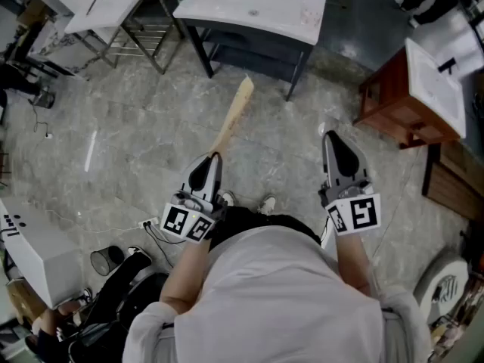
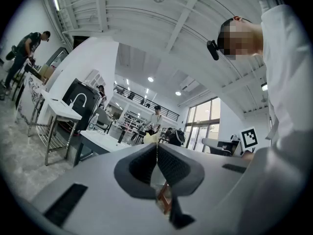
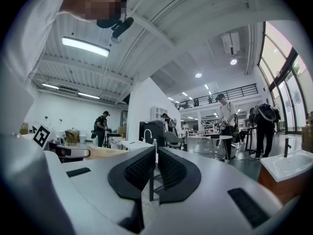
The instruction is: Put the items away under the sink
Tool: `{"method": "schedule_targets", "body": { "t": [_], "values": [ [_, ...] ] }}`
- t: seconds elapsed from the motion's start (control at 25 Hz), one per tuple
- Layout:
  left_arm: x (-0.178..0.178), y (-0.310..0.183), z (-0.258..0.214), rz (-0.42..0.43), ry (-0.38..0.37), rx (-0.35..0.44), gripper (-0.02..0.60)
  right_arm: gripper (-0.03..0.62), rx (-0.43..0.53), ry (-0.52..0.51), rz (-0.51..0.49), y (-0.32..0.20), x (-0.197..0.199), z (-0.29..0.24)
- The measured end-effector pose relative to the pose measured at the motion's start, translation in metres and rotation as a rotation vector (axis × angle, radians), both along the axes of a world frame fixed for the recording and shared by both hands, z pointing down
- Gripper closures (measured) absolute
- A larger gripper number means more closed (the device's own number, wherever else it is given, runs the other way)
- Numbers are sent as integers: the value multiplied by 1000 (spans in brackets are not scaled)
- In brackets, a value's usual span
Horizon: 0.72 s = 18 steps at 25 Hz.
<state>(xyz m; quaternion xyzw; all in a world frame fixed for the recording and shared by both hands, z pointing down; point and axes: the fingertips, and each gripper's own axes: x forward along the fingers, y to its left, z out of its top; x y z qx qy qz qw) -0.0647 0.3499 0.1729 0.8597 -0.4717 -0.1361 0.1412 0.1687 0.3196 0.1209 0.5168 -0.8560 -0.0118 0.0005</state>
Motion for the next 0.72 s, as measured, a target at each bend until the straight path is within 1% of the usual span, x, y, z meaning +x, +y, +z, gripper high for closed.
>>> {"method": "schedule_targets", "body": {
  "t": [0.36, 0.6, 0.72],
  "values": [
    [2, -3, -10, -28, -7, 29, 574, 551, 15, 1, -14, -4, 7, -3],
    [-3, -6, -18, -40, -18, 60, 575, 551, 40, -29, -57, -6, -3, -5],
    [-8, -10, -17, -46, -16, 64, 575, 549, 39, -21, -72, -9, -11, -3]
  ]
}}
